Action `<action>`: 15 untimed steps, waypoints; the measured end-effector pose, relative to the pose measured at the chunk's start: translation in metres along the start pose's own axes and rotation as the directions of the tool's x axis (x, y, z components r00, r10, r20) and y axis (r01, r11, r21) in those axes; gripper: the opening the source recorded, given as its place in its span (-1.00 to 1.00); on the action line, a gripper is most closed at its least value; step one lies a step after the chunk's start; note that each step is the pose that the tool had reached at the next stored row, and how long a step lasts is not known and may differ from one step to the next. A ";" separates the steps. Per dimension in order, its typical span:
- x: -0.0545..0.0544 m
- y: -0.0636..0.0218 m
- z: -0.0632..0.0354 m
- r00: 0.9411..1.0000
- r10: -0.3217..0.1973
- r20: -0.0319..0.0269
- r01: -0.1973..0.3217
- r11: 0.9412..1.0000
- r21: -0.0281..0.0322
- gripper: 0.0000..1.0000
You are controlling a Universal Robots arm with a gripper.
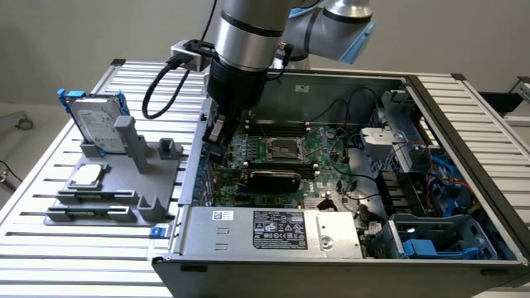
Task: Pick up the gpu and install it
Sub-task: 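Press down on the gpu until it lock into place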
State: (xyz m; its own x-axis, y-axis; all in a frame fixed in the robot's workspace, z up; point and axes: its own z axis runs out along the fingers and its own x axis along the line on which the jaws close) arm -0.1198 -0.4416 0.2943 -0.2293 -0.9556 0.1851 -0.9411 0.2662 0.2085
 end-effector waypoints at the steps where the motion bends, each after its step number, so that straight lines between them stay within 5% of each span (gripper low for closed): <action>1: 0.000 -0.0001 -0.0001 1.000 0.001 -0.001 -0.001 1.000 0.000 -0.79; 15: -0.001 -0.0002 -0.0001 1.000 0.021 0.002 -0.021 1.000 -0.005 -0.79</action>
State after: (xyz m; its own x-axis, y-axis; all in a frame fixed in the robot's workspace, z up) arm -0.1194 -0.4407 0.2941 -0.2493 -0.9502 0.1871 -0.9349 0.2865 0.2092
